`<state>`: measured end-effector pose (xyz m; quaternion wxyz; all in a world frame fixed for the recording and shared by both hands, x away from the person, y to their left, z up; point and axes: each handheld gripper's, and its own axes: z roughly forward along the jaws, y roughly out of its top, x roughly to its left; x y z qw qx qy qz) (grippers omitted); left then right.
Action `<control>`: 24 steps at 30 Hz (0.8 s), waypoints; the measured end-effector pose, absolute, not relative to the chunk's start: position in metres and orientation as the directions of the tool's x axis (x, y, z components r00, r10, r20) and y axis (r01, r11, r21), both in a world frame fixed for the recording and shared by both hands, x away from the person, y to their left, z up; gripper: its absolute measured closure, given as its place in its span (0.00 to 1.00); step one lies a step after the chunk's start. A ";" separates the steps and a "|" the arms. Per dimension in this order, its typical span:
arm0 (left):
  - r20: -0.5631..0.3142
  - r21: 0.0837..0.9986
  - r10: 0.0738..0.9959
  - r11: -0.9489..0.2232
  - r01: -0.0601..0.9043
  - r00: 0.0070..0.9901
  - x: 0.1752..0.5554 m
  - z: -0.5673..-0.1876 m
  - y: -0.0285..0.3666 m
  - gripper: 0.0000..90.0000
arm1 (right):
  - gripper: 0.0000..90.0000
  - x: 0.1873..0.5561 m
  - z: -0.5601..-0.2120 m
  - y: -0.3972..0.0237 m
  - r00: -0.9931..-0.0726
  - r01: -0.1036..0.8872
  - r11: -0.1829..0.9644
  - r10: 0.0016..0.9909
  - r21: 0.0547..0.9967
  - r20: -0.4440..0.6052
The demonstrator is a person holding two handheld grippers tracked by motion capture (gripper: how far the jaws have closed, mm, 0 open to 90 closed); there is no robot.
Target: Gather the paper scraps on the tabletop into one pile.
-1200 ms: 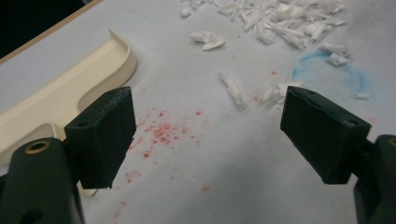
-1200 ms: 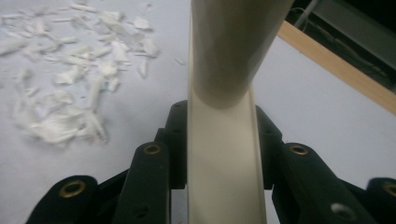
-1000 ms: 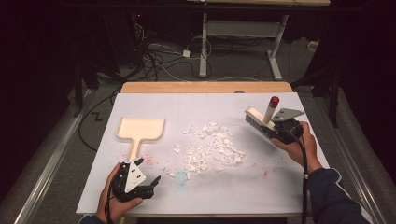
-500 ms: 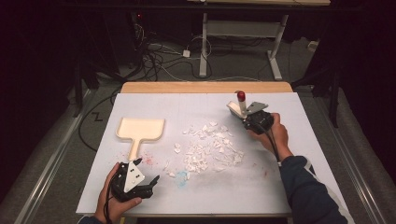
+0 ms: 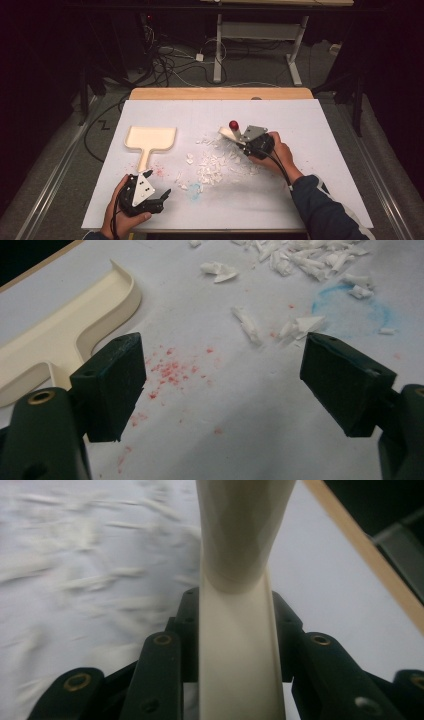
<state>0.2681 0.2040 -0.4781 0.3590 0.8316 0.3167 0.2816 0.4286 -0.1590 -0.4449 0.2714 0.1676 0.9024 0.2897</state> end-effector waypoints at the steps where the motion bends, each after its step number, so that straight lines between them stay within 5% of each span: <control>1: 0.238 0.773 0.726 -0.544 0.327 0.645 0.268 -0.478 0.204 0.19 | 0.75 0.421 -0.444 -0.159 -0.810 0.133 0.771 0.446 0.622 -0.380; 6: 0.244 0.774 0.720 -0.548 0.318 0.649 0.264 -0.476 0.202 0.19 | 0.75 0.391 -0.435 -0.162 -0.853 0.067 0.792 0.361 0.607 -0.377; 10: 0.242 0.773 0.719 -0.549 0.319 0.651 0.263 -0.475 0.201 0.19 | 0.76 0.383 -0.418 -0.168 -0.833 0.052 0.757 0.393 0.651 -0.390; 17: 0.239 0.767 0.712 -0.555 0.322 0.660 0.264 -0.476 0.201 0.20 | 0.76 0.403 -0.384 -0.182 -0.805 0.084 0.717 0.458 0.692 -0.376; 24: 0.237 0.765 0.710 -0.557 0.322 0.664 0.266 -0.477 0.199 0.20 | 0.76 0.436 -0.389 -0.175 -0.759 0.111 0.718 0.508 0.687 -0.408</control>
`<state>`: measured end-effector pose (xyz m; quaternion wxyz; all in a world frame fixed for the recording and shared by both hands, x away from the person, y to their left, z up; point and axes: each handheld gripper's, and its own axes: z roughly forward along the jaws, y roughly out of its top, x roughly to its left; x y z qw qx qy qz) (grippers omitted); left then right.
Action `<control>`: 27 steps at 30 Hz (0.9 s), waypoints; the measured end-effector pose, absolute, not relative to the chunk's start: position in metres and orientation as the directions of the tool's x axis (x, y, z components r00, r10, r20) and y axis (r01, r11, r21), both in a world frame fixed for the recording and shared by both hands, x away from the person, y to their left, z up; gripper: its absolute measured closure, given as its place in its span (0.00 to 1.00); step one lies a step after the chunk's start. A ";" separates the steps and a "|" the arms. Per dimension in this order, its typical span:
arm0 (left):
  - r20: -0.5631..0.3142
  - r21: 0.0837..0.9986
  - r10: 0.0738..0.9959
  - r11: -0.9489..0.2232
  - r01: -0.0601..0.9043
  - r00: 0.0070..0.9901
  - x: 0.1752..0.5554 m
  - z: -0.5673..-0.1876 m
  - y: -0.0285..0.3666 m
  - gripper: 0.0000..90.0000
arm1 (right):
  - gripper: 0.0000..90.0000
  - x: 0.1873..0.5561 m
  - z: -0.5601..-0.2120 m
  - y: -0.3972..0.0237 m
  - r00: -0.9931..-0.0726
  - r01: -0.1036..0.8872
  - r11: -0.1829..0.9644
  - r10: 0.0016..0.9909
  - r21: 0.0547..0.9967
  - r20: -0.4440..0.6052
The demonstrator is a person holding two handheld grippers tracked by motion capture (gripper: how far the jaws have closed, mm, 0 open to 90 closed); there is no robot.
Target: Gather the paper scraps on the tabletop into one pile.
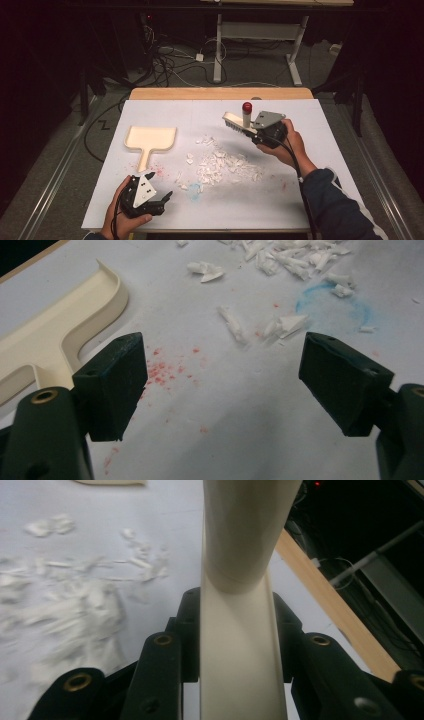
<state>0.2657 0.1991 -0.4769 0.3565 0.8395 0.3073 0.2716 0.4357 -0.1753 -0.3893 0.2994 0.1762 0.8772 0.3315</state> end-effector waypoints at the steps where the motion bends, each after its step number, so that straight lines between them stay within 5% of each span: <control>1: 0.238 0.764 0.707 -0.560 0.321 0.666 0.266 -0.477 0.198 0.20 | 0.76 0.443 -0.394 -0.172 -0.744 0.118 0.728 0.515 0.675 -0.426; 13: 0.224 0.757 0.698 -0.564 0.330 0.680 0.267 -0.478 0.191 0.20 | 0.76 0.501 -0.442 -0.133 -0.663 0.202 0.729 0.593 0.654 -0.456; 27: 0.224 0.762 0.699 -0.560 0.326 0.679 0.265 -0.482 0.199 0.21 | 0.75 0.460 -0.445 -0.085 -0.927 -0.064 0.707 0.219 0.704 -0.305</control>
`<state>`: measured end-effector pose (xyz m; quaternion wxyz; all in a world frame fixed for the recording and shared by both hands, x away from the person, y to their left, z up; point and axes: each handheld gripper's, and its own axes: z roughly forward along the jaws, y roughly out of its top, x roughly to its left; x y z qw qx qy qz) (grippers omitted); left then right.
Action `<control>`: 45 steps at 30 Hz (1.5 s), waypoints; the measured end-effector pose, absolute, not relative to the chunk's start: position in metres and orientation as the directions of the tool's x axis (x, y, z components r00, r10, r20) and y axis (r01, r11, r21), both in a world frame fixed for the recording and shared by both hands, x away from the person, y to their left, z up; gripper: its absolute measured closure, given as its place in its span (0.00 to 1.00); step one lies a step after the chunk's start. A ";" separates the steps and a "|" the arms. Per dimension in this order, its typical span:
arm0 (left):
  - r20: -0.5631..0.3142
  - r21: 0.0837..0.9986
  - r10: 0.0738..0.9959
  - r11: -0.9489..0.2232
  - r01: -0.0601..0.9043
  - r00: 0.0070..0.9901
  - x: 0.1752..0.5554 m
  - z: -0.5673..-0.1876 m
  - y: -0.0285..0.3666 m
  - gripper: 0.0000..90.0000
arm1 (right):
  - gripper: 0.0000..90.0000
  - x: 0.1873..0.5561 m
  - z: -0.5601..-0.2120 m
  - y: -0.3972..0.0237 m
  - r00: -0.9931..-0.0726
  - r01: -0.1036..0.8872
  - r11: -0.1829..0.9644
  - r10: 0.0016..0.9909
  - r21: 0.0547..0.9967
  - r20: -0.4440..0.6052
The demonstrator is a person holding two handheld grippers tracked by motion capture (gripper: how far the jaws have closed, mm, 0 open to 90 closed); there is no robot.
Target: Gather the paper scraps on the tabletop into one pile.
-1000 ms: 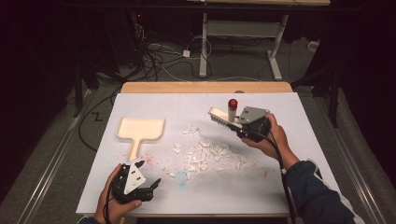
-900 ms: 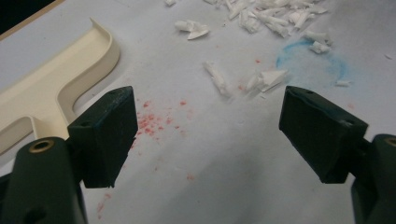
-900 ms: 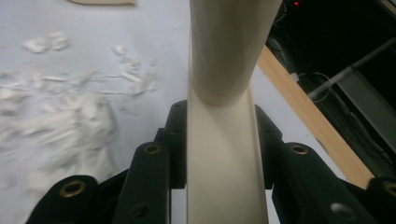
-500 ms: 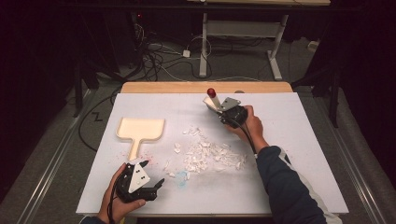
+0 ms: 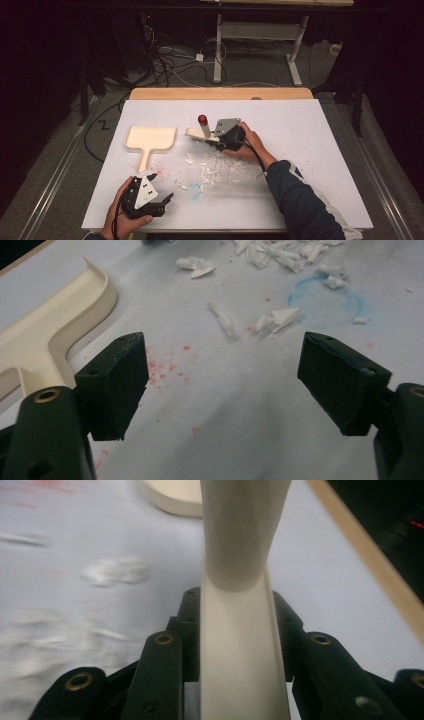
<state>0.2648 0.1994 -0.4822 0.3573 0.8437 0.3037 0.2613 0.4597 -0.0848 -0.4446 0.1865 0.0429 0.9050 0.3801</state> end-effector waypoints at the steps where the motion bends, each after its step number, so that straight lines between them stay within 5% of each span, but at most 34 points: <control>1: 0.221 0.762 0.699 -0.559 0.327 0.680 0.264 -0.482 0.200 0.21 | 0.75 0.454 -0.445 -0.085 -0.931 -0.078 0.703 0.203 0.706 -0.305; 9: 0.232 0.752 0.676 -0.581 0.312 0.700 0.262 -0.481 0.194 0.21 | 0.75 0.419 -0.438 -0.103 -0.959 -0.172 0.700 0.042 0.693 -0.281; 20: 0.237 0.745 0.669 -0.591 0.311 0.705 0.263 -0.481 0.191 0.21 | 0.75 0.393 -0.404 -0.147 -0.907 -0.135 0.625 0.234 0.769 -0.349; 33: 0.252 0.736 0.656 -0.607 0.299 0.712 0.262 -0.481 0.189 0.21 | 0.75 0.360 -0.386 -0.232 -0.734 0.212 0.583 0.625 0.784 -0.266; 45: 0.260 0.723 0.640 -0.625 0.294 0.723 0.264 -0.482 0.186 0.21 | 0.75 0.363 -0.422 -0.266 -0.623 0.461 0.526 0.766 0.714 -0.162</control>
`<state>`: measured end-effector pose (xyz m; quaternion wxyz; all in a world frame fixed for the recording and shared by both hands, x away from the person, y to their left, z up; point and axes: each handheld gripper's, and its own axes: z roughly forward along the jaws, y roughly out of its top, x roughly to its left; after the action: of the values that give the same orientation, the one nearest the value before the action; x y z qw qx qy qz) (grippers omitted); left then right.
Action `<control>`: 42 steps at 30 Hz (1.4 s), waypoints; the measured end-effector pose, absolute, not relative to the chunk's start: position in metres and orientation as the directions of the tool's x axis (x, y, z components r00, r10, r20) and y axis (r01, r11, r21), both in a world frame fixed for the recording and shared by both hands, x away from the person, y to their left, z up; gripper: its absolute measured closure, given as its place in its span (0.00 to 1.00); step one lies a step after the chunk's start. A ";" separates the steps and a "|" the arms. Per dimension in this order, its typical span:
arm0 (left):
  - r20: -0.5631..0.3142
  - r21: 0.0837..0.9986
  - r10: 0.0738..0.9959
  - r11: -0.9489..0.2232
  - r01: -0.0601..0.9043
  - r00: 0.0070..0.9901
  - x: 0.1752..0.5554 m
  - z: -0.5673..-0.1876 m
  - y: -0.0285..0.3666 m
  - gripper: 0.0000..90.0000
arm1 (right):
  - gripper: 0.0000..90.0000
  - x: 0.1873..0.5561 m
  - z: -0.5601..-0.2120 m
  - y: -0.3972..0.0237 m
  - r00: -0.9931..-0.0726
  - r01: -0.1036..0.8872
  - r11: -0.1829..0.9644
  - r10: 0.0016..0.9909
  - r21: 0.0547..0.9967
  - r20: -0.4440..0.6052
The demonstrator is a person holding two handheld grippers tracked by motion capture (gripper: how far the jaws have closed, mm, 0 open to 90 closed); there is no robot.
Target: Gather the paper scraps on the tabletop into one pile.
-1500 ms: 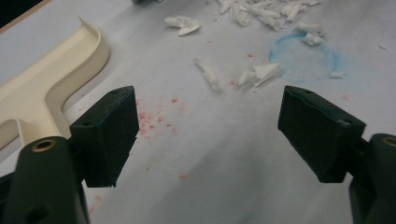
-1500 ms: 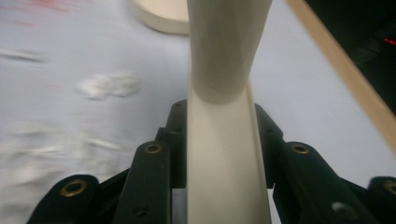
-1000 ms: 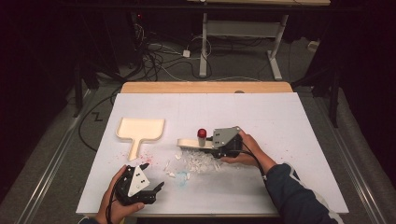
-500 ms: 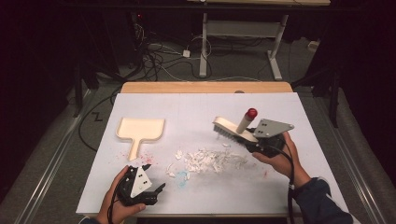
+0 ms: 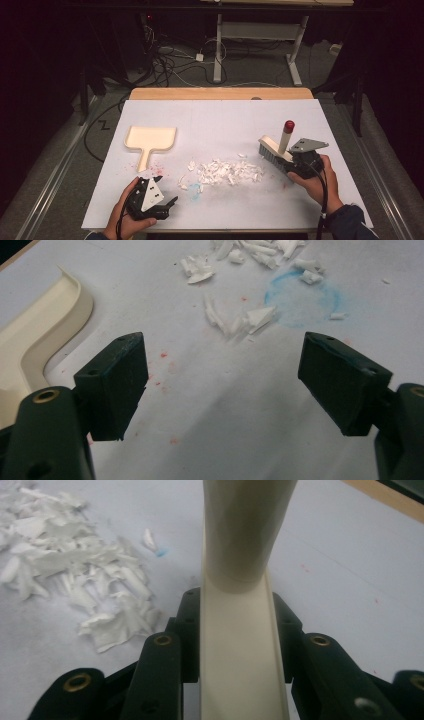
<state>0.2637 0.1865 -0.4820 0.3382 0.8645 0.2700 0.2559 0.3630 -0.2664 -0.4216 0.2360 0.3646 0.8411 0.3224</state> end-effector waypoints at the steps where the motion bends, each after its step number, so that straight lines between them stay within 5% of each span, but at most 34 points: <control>1: 0.261 0.721 0.639 -0.628 0.293 0.724 0.264 -0.482 0.186 0.21 | 0.75 0.365 -0.421 -0.269 -0.602 0.480 0.507 0.784 0.717 -0.152; 11: 0.265 0.715 0.635 -0.635 0.294 0.726 0.263 -0.483 0.185 0.21 | 0.75 0.375 -0.422 -0.280 -0.522 0.514 0.484 0.832 0.709 -0.189; 18: 0.272 0.721 0.633 -0.633 0.282 0.725 0.262 -0.481 0.185 0.21 | 0.75 0.364 -0.431 -0.214 -0.632 0.461 0.603 0.738 0.651 -0.236; 29: 0.267 0.737 0.639 -0.618 0.275 0.721 0.261 -0.479 0.188 0.21 | 0.75 0.346 -0.439 -0.145 -0.670 0.392 0.575 0.713 0.718 -0.205; 42: 0.261 0.742 0.647 -0.609 0.279 0.717 0.261 -0.479 0.188 0.21 | 0.75 0.340 -0.424 -0.126 -0.719 0.322 0.541 0.674 0.777 -0.171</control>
<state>0.2606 0.1878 -0.4790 0.3503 0.8577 0.2697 0.2624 0.3400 -0.1264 -0.4238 0.2323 0.2941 0.8466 0.3780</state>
